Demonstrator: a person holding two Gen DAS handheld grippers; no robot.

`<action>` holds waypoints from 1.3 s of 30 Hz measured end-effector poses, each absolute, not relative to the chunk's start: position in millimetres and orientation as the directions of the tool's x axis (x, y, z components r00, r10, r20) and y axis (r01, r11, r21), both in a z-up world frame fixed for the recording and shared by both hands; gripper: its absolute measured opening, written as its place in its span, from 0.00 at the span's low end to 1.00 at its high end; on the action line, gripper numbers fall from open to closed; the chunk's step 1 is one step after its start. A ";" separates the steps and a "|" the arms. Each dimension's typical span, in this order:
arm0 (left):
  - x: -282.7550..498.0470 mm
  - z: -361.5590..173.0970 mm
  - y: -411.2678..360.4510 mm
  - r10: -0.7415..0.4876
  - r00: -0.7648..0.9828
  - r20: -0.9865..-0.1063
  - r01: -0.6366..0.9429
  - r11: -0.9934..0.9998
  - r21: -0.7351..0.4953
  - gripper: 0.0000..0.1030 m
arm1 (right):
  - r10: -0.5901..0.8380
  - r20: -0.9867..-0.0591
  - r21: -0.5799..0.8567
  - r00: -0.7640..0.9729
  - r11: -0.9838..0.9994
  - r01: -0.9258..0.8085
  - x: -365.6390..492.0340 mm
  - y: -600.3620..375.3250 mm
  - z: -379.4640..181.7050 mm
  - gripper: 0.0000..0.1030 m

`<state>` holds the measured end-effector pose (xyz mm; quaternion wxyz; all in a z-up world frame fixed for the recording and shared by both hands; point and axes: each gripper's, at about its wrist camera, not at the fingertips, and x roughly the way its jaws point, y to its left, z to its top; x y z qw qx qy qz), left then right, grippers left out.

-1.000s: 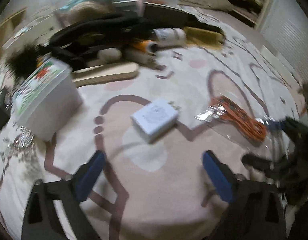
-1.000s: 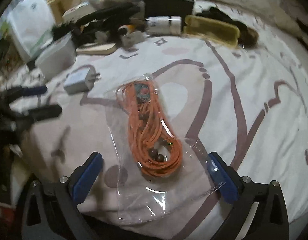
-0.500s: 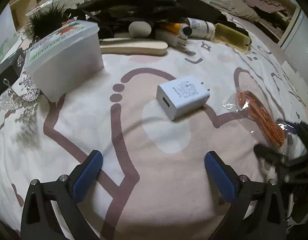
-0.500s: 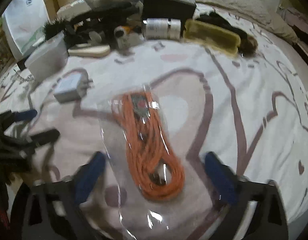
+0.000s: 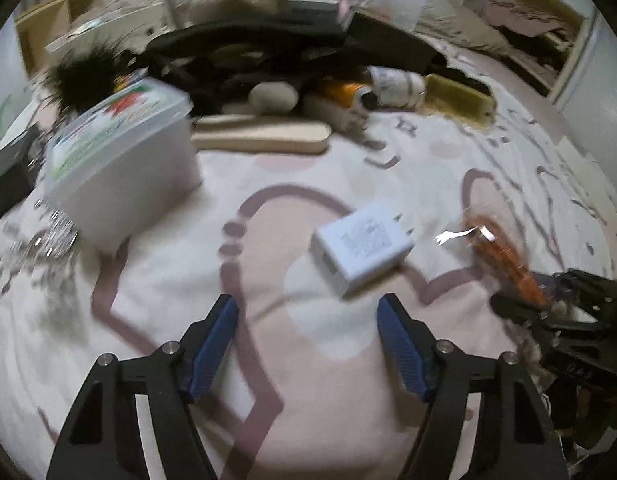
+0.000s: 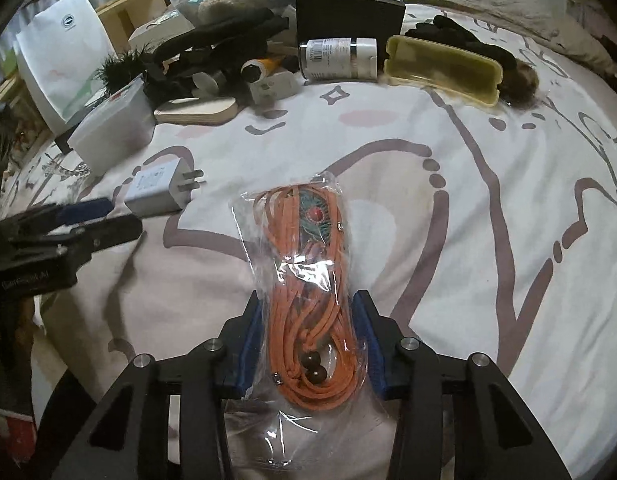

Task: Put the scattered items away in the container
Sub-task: 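Lift the white charger with the left tool while the right tool lifts the cable bag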

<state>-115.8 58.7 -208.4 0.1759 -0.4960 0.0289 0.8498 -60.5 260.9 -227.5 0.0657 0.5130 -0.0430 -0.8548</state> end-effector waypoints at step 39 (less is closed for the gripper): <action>-114.6 -194.3 70.5 0.268 -0.496 -0.826 -0.177 -0.962 -0.206 0.52 | -0.268 -0.812 0.304 -0.518 -0.952 0.015 -58.1 273.1 -206.2 0.31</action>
